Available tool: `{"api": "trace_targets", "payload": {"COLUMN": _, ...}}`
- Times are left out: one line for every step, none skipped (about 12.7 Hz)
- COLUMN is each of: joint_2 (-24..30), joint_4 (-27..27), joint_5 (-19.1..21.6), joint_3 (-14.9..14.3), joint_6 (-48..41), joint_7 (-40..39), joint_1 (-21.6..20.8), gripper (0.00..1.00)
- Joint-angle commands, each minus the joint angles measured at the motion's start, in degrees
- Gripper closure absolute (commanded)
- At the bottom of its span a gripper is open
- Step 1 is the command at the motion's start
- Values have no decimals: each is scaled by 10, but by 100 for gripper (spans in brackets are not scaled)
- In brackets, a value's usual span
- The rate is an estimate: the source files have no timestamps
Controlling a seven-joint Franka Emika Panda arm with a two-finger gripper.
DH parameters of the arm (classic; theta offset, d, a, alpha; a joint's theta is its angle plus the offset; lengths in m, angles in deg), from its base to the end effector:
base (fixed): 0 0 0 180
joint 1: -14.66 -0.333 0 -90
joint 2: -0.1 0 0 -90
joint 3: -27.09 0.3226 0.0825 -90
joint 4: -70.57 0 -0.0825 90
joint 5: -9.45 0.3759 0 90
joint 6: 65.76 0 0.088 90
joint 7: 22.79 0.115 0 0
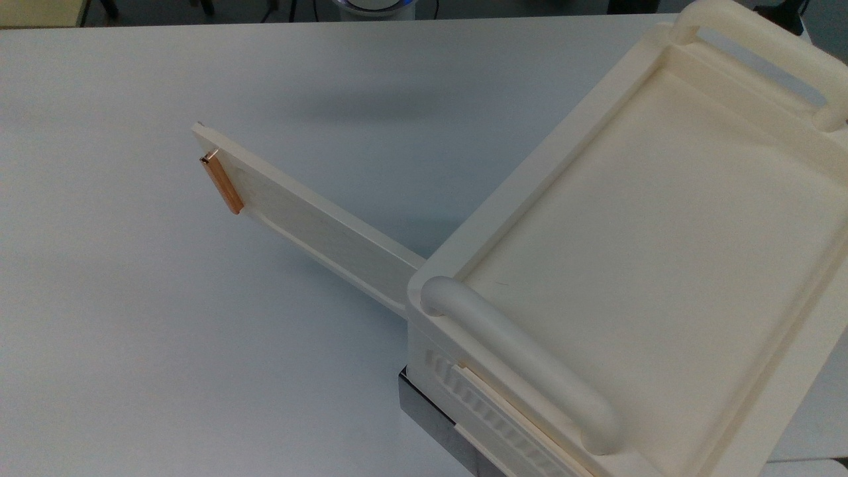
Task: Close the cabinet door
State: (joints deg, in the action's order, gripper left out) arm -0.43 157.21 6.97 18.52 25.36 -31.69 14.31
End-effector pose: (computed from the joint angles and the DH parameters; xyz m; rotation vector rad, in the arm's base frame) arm 0.5462 -0.0834 0.6473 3.0856 0.0174 0.0951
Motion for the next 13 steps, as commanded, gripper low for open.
{"api": "trace_targets", "payload": {"joint_2": 0, "joint_4": 14, "joint_5": 18, "joint_3": -3, "joint_6": 68, "joint_7": 3, "joint_1": 1, "gripper": 55}}
{"api": "trace_targets", "payload": {"joint_2": -1, "joint_4": 13, "joint_5": 61, "joint_3": -4, "joint_6": 114, "joint_7": 23, "joint_1": 12, "gripper": 78}}
{"api": "trace_targets", "payload": {"joint_2": -2, "joint_4": 13, "joint_5": 88, "joint_3": -4, "joint_6": 161, "joint_7": 60, "joint_1": 22, "gripper": 88}}
{"api": "trace_targets", "payload": {"joint_2": -4, "joint_4": 13, "joint_5": 92, "joint_3": -4, "joint_6": 187, "joint_7": 85, "joint_1": 25, "gripper": 95}}
{"api": "trace_targets", "payload": {"joint_2": -10, "joint_4": 13, "joint_5": 98, "joint_3": -7, "joint_6": 228, "joint_7": 110, "joint_1": 27, "gripper": 99}}
{"api": "trace_targets", "payload": {"joint_2": -18, "joint_4": 13, "joint_5": 113, "joint_3": -9, "joint_6": 276, "joint_7": 119, "joint_1": 31, "gripper": 100}}
{"api": "trace_targets", "payload": {"joint_2": -27, "joint_4": 13, "joint_5": 137, "joint_3": -9, "joint_6": 315, "joint_7": 130, "joint_1": 38, "gripper": 100}}
{"api": "trace_targets", "payload": {"joint_2": -37, "joint_4": 13, "joint_5": 152, "joint_3": -9, "joint_6": 343, "joint_7": 136, "joint_1": 42, "gripper": 100}}
{"api": "trace_targets", "payload": {"joint_2": -47, "joint_4": 13, "joint_5": 164, "joint_3": -9, "joint_6": 373, "joint_7": 144, "joint_1": 45, "gripper": 100}}
{"api": "trace_targets", "payload": {"joint_2": -52, "joint_4": 13, "joint_5": 176, "joint_3": -9, "joint_6": 406, "joint_7": 157, "joint_1": 50, "gripper": 100}}
{"api": "trace_targets", "payload": {"joint_2": -69, "joint_4": 13, "joint_5": 199, "joint_3": -10, "joint_6": 446, "joint_7": 171, "joint_1": 56, "gripper": 100}}
{"api": "trace_targets", "payload": {"joint_2": -83, "joint_4": 13, "joint_5": 226, "joint_3": -9, "joint_6": 478, "joint_7": 172, "joint_1": 62, "gripper": 100}}
{"api": "trace_targets", "payload": {"joint_2": -95, "joint_4": 12, "joint_5": 243, "joint_3": -9, "joint_6": 498, "joint_7": 172, "joint_1": 64, "gripper": 100}}
